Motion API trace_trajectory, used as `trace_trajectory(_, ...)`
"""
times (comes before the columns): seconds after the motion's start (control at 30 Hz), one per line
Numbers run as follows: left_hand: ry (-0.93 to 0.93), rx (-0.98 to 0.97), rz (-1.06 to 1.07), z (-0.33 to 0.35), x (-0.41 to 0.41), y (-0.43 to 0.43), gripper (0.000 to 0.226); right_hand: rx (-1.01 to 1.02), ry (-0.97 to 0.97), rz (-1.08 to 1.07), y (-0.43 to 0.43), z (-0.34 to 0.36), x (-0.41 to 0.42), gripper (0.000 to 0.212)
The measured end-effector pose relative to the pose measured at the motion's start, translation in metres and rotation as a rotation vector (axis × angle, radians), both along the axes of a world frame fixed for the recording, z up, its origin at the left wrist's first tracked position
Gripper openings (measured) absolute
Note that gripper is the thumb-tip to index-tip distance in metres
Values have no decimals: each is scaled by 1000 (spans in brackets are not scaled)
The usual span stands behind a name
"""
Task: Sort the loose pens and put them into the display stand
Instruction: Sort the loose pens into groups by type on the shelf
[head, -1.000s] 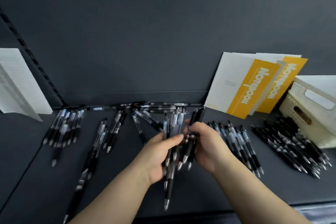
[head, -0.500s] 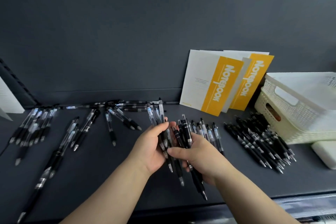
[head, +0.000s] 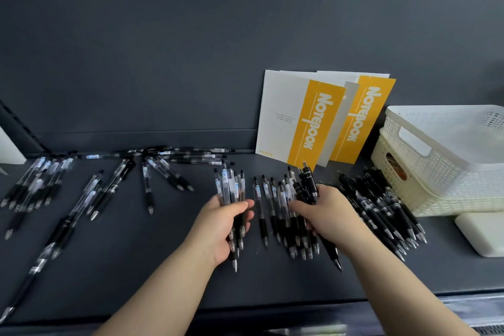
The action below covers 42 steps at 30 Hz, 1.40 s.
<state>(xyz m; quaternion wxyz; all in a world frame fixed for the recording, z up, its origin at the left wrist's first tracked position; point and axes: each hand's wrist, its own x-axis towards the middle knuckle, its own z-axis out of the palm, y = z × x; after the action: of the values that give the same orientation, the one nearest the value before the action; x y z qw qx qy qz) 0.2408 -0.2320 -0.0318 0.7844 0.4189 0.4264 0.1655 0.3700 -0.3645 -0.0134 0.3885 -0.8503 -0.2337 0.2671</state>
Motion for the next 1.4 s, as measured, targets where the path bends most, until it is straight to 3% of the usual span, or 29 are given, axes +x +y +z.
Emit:
trace_trajectory(0.23,103,118,-150,4,0,-2,20,-43,-93,41,16,-4,0,31)
trace_trajectory(0.37,52,47,-171,9,-7,1,18,60,30,63,16,2,-10,19)
trace_trajectory(0.5,36,126,-184,10,-12,4,16,140,120,78,25,2,-22,11)
trace_trajectory(0.77,-131,-229,-107,5,-19,19,17,193,222,99,43,-1,-49,11)
trace_trajectory(1.03,-112,-184,-129,4,-17,19,18,75,82,110,58,-6,-61,15)
trace_trajectory(1.23,-77,-143,-117,6,-15,19,15,57,88,94,61,-2,-61,13)
trace_trajectory(1.4,-58,-140,-56,1,-18,32,19,-98,-56,37,47,2,-47,16)
